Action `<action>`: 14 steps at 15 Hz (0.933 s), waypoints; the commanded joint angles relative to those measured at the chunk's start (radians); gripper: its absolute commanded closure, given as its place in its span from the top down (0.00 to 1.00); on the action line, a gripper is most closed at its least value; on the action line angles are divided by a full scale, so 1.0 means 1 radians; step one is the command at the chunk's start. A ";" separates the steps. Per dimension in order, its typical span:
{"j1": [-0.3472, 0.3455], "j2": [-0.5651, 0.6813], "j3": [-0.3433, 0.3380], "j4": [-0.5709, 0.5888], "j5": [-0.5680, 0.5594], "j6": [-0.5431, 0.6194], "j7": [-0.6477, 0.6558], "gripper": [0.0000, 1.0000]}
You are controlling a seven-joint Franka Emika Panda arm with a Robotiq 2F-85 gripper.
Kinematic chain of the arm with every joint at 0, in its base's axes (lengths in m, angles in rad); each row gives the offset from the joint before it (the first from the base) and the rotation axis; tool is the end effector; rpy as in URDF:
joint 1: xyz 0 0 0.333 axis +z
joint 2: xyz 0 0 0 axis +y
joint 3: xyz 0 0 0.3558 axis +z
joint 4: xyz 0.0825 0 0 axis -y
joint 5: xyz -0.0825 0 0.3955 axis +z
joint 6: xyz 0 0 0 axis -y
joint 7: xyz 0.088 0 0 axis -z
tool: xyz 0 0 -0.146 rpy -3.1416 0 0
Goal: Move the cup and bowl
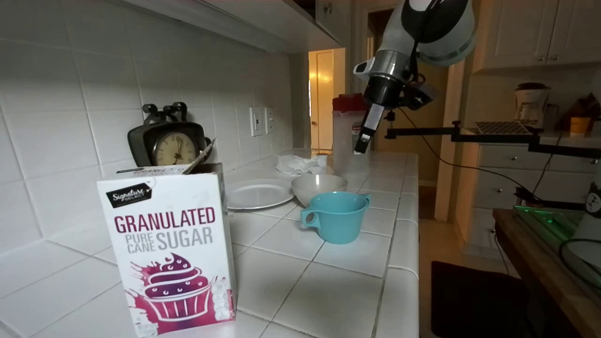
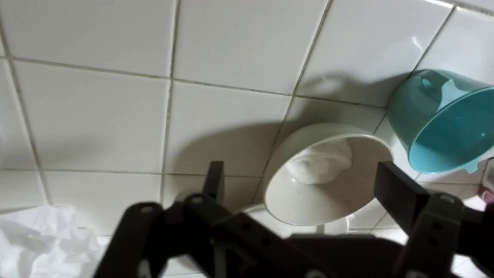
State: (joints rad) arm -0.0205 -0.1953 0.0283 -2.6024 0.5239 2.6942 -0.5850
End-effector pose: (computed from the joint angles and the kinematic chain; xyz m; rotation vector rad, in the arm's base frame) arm 0.4624 -0.0047 0.3433 -2.8955 -0.2185 -0.5135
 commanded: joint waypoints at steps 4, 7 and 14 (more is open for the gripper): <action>0.059 0.076 -0.051 0.050 0.010 0.018 0.158 1.00; 0.048 0.128 -0.033 0.081 0.030 0.037 0.178 1.00; 0.042 0.198 -0.040 0.108 0.036 0.048 0.164 1.00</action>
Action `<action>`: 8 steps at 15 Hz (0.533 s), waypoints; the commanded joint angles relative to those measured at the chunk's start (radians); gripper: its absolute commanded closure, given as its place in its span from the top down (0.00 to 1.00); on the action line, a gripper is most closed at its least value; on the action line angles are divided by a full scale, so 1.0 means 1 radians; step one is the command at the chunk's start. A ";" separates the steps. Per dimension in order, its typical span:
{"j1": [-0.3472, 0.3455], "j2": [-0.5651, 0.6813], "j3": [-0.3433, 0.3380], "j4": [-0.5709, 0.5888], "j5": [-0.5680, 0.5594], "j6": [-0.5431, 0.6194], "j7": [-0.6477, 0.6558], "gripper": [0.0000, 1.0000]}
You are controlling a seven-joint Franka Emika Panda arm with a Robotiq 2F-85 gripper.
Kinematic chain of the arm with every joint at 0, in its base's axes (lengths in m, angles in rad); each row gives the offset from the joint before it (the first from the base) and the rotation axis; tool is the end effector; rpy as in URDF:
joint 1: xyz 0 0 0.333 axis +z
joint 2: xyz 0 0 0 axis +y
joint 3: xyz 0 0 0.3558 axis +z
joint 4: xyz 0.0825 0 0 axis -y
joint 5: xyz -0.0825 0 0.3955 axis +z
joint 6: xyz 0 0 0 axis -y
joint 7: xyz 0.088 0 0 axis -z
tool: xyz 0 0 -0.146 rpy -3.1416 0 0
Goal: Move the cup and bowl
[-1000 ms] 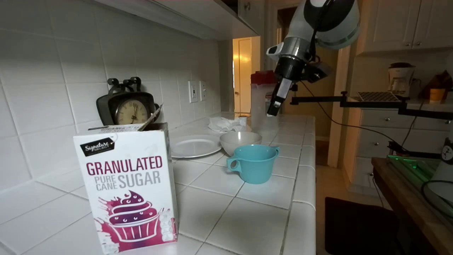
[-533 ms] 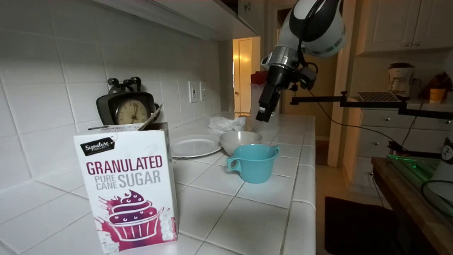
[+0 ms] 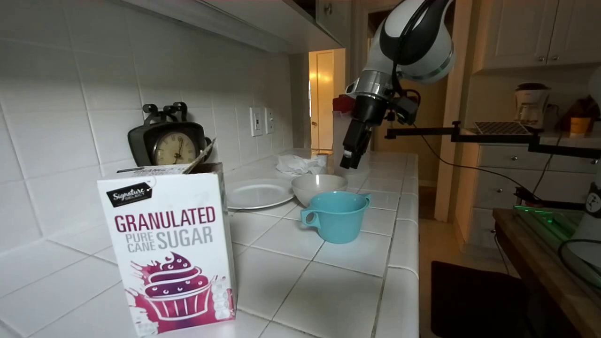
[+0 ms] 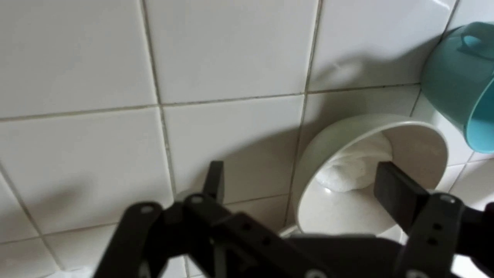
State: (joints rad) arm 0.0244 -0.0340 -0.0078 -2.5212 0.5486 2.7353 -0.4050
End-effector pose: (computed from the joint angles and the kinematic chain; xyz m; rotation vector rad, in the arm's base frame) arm 0.4951 -0.0038 0.3058 -2.8862 0.0841 -0.4208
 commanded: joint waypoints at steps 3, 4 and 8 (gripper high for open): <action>-0.004 0.065 -0.004 0.049 0.013 0.015 -0.013 1.00; -0.005 0.073 -0.003 0.060 0.028 0.010 -0.021 0.98; -0.004 0.122 0.003 0.115 0.058 0.009 -0.021 0.95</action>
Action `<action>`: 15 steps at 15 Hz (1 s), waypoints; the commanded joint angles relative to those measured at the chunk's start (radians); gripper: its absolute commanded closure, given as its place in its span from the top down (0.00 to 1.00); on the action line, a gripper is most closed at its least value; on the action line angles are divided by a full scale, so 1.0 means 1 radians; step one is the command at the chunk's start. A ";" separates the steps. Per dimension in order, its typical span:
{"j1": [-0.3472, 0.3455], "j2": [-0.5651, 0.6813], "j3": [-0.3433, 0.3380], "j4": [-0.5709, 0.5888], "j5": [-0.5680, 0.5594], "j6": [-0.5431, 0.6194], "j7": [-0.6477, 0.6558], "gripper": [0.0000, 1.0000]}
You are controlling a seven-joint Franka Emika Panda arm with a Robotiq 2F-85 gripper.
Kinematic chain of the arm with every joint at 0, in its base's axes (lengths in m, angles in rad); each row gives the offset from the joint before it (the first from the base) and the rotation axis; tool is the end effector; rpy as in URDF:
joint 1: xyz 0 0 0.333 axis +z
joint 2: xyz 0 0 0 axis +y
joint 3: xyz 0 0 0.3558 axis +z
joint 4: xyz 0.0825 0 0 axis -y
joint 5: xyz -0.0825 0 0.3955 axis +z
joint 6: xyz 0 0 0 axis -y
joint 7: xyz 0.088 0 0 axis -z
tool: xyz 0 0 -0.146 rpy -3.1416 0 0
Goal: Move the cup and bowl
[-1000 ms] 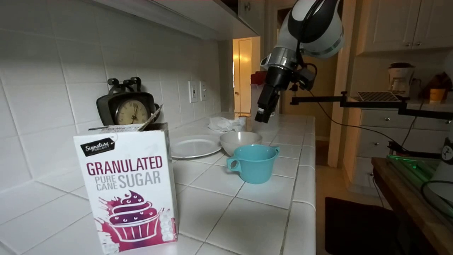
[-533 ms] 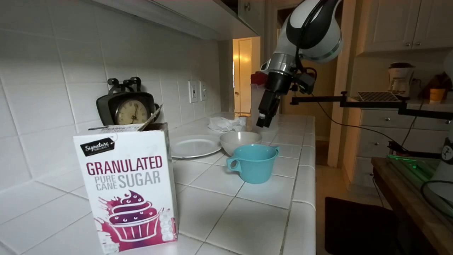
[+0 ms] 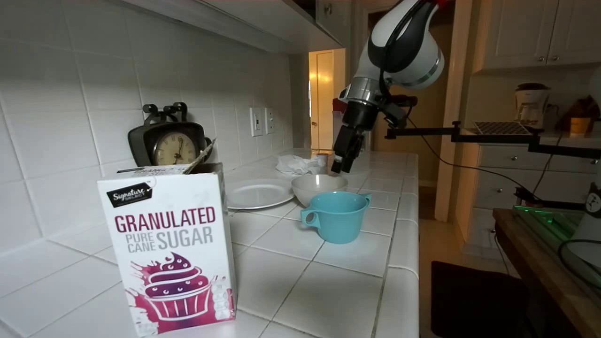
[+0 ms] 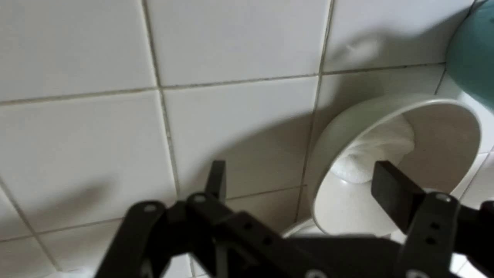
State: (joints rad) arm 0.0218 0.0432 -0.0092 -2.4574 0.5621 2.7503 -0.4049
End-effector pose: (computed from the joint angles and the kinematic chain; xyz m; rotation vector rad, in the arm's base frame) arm 0.5187 -0.0072 0.2952 -2.8866 0.1128 -0.4231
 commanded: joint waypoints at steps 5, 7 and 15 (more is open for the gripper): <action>-0.002 0.089 0.013 0.095 0.056 -0.001 -0.019 0.57; -0.002 0.102 0.018 0.105 0.063 -0.003 -0.020 0.43; -0.003 0.112 0.036 0.114 0.063 -0.001 -0.022 0.00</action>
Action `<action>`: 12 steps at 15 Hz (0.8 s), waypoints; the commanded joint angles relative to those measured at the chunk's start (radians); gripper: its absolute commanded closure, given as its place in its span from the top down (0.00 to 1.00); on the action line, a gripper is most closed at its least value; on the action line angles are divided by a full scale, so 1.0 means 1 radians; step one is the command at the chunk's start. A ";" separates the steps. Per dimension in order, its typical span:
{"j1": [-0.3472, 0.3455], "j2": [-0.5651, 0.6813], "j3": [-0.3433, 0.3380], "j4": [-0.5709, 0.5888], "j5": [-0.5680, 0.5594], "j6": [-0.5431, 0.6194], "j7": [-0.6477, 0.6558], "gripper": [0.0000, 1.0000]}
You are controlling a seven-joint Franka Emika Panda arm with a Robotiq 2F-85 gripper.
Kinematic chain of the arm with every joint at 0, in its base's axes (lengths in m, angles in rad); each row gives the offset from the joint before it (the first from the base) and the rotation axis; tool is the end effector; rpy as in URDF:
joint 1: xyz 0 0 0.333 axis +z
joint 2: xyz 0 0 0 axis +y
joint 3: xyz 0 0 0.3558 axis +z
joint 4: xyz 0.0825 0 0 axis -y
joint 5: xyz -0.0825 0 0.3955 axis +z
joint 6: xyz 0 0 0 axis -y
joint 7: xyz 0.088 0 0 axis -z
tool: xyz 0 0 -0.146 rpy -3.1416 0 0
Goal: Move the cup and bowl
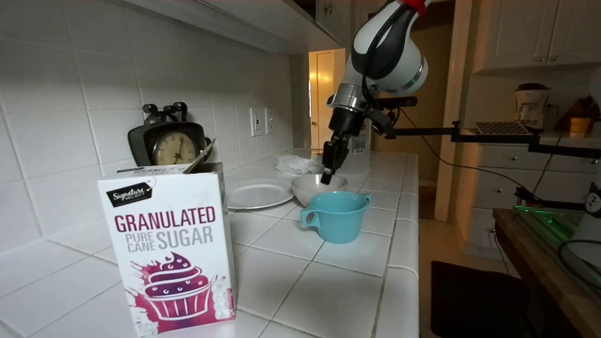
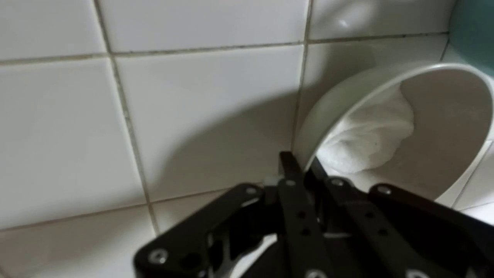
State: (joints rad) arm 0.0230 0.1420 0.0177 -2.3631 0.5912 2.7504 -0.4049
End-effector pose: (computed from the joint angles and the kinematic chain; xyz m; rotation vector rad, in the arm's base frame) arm 0.5509 0.0081 0.2817 -2.8678 0.1107 -0.4117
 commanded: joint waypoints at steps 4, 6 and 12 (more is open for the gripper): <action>-0.007 0.001 0.009 0.017 0.033 -0.006 -0.024 0.02; -0.015 -0.007 0.006 0.012 0.042 -0.013 -0.032 0.02; -0.068 -0.027 -0.014 -0.001 0.088 -0.035 -0.058 0.02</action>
State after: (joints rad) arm -0.0196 0.1387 0.0066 -2.3554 0.6283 2.7386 -0.4171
